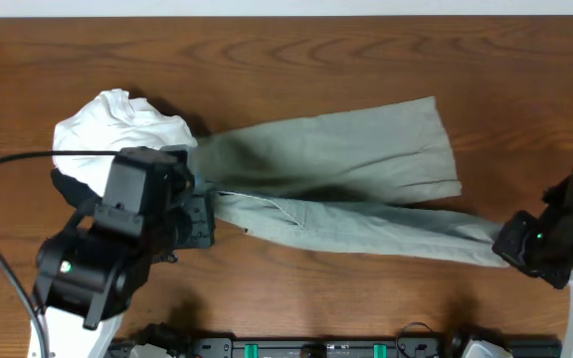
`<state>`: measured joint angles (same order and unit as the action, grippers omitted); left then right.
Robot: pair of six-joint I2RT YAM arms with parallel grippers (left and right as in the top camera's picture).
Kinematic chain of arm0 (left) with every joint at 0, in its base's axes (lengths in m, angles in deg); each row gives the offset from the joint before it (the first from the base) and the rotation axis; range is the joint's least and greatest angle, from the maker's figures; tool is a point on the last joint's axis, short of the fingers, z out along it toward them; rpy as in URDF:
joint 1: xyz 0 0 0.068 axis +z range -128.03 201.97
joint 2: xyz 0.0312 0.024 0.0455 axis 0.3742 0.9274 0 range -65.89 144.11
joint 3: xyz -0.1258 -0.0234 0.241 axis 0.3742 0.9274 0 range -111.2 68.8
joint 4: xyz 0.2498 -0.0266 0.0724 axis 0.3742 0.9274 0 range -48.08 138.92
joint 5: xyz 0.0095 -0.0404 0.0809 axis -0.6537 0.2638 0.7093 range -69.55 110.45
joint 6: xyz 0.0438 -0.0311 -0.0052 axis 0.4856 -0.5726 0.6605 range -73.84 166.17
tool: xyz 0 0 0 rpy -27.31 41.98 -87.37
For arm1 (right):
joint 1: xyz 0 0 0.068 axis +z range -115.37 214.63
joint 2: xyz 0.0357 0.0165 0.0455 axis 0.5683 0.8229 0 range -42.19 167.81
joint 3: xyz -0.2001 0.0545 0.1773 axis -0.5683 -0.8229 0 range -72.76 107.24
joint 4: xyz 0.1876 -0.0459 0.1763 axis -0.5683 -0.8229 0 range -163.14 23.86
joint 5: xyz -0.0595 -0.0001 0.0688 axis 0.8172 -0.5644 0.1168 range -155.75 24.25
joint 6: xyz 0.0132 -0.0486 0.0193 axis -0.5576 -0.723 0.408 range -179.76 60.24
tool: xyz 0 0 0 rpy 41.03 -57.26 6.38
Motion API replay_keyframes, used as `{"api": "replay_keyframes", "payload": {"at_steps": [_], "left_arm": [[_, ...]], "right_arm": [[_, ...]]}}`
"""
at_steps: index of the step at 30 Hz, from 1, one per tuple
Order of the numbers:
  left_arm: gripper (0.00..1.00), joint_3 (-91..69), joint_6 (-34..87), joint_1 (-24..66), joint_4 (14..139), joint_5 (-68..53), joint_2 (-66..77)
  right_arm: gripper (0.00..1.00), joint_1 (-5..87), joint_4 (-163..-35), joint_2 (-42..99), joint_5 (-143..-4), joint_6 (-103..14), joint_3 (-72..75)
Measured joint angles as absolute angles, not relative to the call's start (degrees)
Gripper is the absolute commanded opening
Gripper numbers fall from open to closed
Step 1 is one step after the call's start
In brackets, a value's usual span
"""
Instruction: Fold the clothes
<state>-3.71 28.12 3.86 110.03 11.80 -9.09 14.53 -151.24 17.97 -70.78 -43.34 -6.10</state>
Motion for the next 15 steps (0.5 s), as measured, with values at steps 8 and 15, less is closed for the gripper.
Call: {"api": "replay_keyframes", "payload": {"at_steps": [8,15], "left_arm": [[0.06,-3.74,28.19,3.86,104.53,13.38,-1.31],[0.06,-3.74,28.25,3.84,98.47,18.21,7.67]], "right_arm": [[0.01,14.53,-139.81,22.96,-74.94,-43.27,-5.69],[0.01,14.57,-125.67,33.80,-81.38,-42.79,-5.69]]}}
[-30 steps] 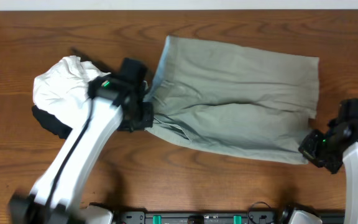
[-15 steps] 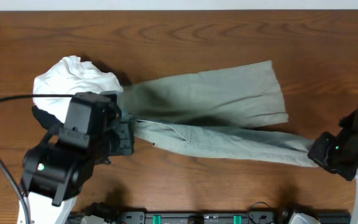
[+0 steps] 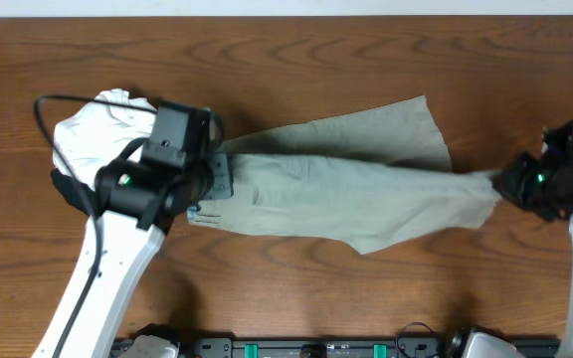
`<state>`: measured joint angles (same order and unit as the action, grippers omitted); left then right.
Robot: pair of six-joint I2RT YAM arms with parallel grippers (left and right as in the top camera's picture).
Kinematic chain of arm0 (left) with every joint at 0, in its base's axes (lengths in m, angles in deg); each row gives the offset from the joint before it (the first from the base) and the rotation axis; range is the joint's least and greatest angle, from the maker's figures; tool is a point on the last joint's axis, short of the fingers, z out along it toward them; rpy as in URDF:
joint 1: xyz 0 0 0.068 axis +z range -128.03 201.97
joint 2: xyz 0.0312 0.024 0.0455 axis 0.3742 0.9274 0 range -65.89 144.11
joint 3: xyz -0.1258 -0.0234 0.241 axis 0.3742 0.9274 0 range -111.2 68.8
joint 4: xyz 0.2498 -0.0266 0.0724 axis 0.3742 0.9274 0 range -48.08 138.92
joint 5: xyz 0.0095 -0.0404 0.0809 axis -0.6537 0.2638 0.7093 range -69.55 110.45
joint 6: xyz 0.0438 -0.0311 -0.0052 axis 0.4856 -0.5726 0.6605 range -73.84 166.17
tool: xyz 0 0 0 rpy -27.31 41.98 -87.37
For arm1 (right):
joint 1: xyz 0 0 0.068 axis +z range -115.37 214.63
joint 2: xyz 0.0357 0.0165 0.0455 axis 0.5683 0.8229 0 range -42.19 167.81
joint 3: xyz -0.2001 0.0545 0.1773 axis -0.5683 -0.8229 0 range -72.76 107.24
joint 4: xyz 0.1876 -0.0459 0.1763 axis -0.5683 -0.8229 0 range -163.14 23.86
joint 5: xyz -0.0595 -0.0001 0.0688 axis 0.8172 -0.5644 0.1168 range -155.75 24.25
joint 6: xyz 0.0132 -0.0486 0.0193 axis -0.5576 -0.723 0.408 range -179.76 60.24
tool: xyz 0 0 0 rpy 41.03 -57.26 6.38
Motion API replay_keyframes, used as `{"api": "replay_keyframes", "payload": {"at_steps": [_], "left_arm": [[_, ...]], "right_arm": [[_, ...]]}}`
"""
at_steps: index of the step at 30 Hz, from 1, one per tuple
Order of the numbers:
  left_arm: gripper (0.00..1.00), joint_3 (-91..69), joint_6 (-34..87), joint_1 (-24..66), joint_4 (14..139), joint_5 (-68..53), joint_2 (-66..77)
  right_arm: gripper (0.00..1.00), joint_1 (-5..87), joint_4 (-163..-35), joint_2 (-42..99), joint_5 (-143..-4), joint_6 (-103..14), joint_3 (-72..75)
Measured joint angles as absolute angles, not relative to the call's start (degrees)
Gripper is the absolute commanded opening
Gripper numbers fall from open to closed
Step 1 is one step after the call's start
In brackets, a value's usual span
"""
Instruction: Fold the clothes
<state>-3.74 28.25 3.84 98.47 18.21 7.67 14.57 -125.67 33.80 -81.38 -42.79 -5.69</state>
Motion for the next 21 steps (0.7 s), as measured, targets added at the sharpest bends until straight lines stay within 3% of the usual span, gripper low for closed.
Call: {"api": "replay_keyframes", "payload": {"at_steps": [6,8,11,13,14,17,21], "left_arm": [[0.07,-3.74,31.07,3.78,89.36,23.43,14.10],[0.14,-3.74,32.23,3.78,86.04,25.31,16.61],[0.38,-3.74,33.94,4.06,80.99,27.54,20.90],[0.74,-3.76,34.74,4.67,77.77,28.96,24.06],[0.82,-3.76,34.83,5.07,76.53,29.59,25.40],[0.82,-3.76,34.57,6.68,75.98,30.56,27.78],[0.86,-3.78,34.40,8.45,79.48,31.47,26.99]], "right_arm": [[0.02,16.69,-111.66,44.31,-86.50,-42.31,-5.67],[0.02,18.05,-107.88,47.57,-87.07,-41.74,-5.64],[0.15,20.37,-102.61,52.33,-87.29,-40.93,-5.64],[0.26,21.83,-100.23,54.76,-87.53,-40.47,-5.64],[0.33,22.49,-99.46,55.61,-87.64,-40.39,-5.64],[0.46,23.43,-99.61,56.79,-87.96,-40.58,-5.64],[0.50,22.88,-104.79,56.75,-87.96,-42.79,-5.45]]}}
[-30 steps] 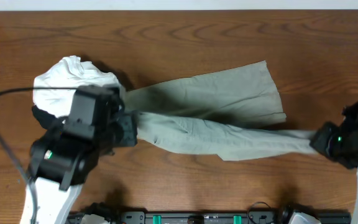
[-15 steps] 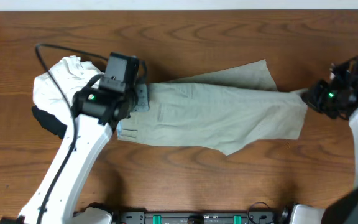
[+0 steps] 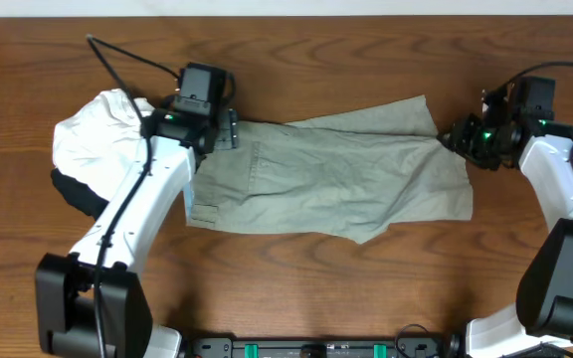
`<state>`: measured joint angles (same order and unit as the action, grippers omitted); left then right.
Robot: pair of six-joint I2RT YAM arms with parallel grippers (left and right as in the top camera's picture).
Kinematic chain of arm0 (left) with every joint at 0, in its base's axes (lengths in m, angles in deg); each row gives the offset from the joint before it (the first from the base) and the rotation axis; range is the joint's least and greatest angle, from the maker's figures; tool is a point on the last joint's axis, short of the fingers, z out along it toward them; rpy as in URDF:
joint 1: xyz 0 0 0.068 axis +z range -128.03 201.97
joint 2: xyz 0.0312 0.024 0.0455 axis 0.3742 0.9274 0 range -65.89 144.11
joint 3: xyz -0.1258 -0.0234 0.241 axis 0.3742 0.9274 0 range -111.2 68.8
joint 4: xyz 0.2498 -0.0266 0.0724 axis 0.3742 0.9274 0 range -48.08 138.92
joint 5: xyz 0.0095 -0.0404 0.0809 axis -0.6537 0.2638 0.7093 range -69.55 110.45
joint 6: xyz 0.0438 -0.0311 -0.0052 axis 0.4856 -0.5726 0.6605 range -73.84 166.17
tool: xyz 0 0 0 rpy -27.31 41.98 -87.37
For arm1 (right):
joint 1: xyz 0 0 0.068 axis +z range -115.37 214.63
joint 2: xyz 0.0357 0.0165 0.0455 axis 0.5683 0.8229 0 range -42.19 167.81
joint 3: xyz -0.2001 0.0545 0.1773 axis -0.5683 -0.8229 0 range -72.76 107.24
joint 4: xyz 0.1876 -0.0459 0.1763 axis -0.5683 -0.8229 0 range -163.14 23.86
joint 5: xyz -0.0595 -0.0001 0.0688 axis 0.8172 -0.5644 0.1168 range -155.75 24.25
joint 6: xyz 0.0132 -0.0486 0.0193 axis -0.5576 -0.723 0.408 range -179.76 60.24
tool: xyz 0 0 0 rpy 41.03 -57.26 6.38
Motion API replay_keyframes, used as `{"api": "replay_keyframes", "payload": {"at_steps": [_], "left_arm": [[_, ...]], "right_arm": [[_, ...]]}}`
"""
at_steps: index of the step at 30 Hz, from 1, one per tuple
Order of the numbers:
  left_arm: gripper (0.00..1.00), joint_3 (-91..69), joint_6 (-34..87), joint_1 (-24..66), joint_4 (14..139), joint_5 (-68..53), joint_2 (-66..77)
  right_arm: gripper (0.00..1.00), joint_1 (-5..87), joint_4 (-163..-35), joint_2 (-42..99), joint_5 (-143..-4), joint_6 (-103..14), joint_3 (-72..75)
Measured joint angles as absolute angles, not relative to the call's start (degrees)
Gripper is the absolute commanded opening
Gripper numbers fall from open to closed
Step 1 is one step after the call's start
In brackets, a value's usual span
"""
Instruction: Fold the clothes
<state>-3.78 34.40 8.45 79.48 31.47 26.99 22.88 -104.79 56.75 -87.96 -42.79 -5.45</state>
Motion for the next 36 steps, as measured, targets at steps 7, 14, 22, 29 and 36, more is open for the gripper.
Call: {"api": "replay_keyframes", "payload": {"at_steps": [7,14,22,29,36], "left_arm": [[0.86,-3.95,34.40,8.48,89.45,29.35,17.46],[0.87,-4.39,34.40,8.48,99.08,24.37,13.14],[0.87,-4.17,34.40,8.48,102.34,21.79,15.52],[0.88,-3.98,34.40,8.48,101.14,21.27,16.11],[0.93,-3.95,34.40,8.48,100.70,20.81,16.11]], "right_arm": [[0.61,19.69,-119.33,56.75,-85.82,-46.42,-5.36],[0.71,19.21,-122.87,56.59,-79.42,-47.34,-6.17],[0.67,19.23,-104.86,56.20,-79.72,-45.55,-17.99],[0.01,20.56,-92.60,55.06,-86.50,-44.67,-25.27],[0.01,16.26,-96.60,55.06,-82.11,-43.80,-22.74]]}}
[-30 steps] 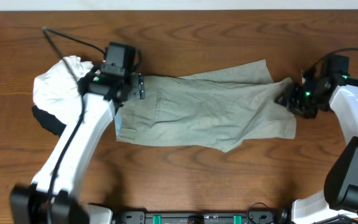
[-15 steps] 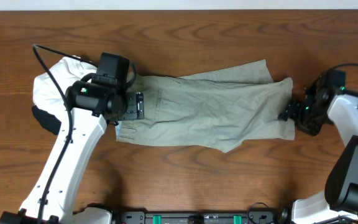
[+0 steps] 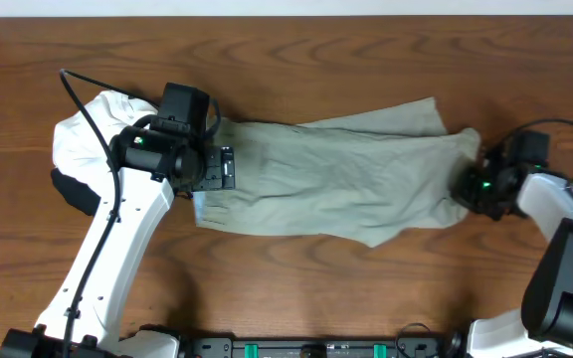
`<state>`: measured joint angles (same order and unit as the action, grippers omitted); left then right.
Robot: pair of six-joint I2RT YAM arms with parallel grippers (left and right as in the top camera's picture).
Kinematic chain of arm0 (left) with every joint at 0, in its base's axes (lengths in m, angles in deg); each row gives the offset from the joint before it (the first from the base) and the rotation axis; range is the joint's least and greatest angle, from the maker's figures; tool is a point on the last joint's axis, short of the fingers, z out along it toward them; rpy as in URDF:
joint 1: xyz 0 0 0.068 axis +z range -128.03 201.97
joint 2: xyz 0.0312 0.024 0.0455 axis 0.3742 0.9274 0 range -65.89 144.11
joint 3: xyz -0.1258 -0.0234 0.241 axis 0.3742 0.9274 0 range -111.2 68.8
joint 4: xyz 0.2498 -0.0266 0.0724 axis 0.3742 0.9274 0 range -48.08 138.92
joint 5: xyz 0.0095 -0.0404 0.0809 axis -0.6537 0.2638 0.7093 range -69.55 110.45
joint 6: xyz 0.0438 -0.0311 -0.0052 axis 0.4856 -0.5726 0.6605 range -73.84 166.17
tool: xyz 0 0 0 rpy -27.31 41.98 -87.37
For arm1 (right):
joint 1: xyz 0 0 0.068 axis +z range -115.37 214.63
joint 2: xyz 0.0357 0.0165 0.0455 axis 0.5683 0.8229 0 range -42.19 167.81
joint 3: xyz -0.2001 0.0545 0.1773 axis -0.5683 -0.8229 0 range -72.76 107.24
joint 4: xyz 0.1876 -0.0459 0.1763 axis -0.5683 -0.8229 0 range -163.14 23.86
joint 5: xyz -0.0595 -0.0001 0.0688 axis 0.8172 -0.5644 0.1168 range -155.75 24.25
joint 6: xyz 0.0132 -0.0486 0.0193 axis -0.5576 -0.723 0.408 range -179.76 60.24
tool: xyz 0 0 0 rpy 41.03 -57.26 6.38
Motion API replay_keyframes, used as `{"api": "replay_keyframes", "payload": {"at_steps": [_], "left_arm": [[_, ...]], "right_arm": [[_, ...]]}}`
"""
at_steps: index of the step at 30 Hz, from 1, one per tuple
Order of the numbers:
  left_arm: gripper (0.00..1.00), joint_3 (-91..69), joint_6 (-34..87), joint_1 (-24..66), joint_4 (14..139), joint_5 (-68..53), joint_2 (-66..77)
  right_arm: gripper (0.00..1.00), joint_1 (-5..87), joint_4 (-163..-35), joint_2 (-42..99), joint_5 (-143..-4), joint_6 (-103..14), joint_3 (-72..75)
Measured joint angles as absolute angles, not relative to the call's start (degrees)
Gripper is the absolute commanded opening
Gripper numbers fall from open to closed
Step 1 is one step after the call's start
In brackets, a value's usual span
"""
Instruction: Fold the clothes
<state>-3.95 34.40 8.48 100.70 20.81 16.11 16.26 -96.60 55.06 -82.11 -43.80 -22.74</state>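
Note:
Grey-green trousers point(image 3: 336, 184) lie across the middle of the table, folded lengthwise with one leg over the other. My left gripper point(image 3: 223, 169) sits on the waist end and looks shut on the waistband, though the fingers are hard to make out from above. At the right end, my right gripper point(image 3: 468, 186) is low at the bunched leg hems and appears shut on them. The upper leg's hem point(image 3: 431, 111) fans out toward the far side.
A crumpled white garment point(image 3: 93, 134) lies at the far left behind my left arm, with a dark piece point(image 3: 68, 189) under it. The bare wooden table point(image 3: 326, 55) surrounds the trousers.
Both grippers have come toward the near side, the left from the waist's far corner to its middle and the right from the far hem down to the near right. The hem end has shifted right and bunched.
At first the trousers lay with both legs spread, and each gripper held an end of the near leg. That leg was then over the far leg. After that, both grippers stood at the far edge with the fold laid, and now they sit lower at the ends.

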Motion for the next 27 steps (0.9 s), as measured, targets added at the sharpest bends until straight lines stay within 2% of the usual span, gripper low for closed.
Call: {"api": "replay_keyframes", "payload": {"at_steps": [4,5,6,7,8,9,13,16,23,27], "left_arm": [[0.93,-3.95,34.40,8.48,100.13,20.50,16.11],[0.93,-3.93,34.40,8.48,99.74,19.91,16.11],[0.93,-3.93,34.40,8.48,99.28,19.30,16.11],[0.93,-3.93,34.40,8.48,98.60,18.34,16.11],[0.93,-3.93,34.42,8.48,97.84,17.35,16.17],[0.93,-3.93,34.42,8.48,97.07,16.28,16.31],[0.93,-3.93,34.42,8.48,94.06,11.50,18.34],[0.93,-3.93,34.64,8.41,91.15,7.80,21.53],[0.93,-3.76,39.23,7.14,76.62,3.37,29.46],[0.92,-3.76,42.81,6.64,68.83,2.56,32.85]], "right_arm": [[0.01,9.09,-100.36,55.06,-78.85,-42.33,-17.82],[0.06,7.62,-101.36,55.04,-78.43,-42.16,-16.51],[0.19,6.51,-102.13,55.04,-78.26,-41.83,-15.55],[0.39,5.39,-102.76,55.02,-78.32,-41.48,-14.56],[0.50,4.70,-103.20,55.02,-78.70,-41.41,-13.93],[0.54,4.30,-103.72,55.02,-79.16,-41.70,-13.51],[0.59,4.24,-106.98,55.02,-80.23,-41.92,-13.25],[0.60,4.21,-108.79,55.02,-79.79,-41.68,-12.99],[0.59,3.80,-109.10,51.28,-80.77,-41.37,-11.31],[0.63,3.56,-109.30,47.24,-83.55,-42.62,-10.76]]}}
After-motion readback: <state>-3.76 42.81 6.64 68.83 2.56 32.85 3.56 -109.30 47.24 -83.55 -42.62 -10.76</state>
